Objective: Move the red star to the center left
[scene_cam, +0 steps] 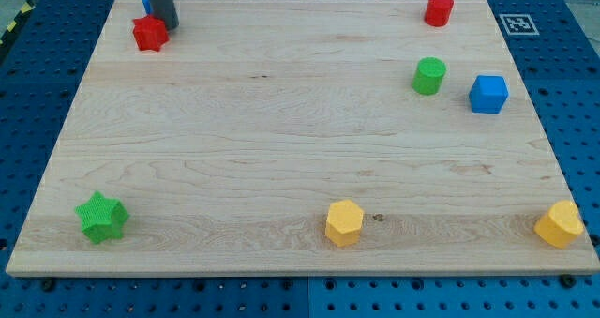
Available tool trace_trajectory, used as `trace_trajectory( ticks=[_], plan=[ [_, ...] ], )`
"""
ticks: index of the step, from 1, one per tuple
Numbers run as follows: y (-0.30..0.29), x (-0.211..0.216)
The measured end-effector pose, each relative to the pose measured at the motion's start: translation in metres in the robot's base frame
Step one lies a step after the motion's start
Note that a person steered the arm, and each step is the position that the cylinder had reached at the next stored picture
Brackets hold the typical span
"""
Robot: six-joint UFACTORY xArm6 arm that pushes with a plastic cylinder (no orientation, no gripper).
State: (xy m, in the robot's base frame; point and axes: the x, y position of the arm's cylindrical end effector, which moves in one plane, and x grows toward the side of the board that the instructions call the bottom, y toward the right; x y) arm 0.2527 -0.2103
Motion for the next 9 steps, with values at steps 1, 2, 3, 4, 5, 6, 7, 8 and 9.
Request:
trace_trajectory(
  ticks=[1,2,3,4,5,6,7,8,9],
  plan=[
    [-0.011,-0.002],
    [-0.015,-0.004],
    [-0.015,0.005],
    [-0.015,0.026],
    [-0.015,0.045],
    [-0.015,0.058],
    [-0.016,0.052],
    [-0.025,0.044],
    [-0.036,0.050]
  ],
)
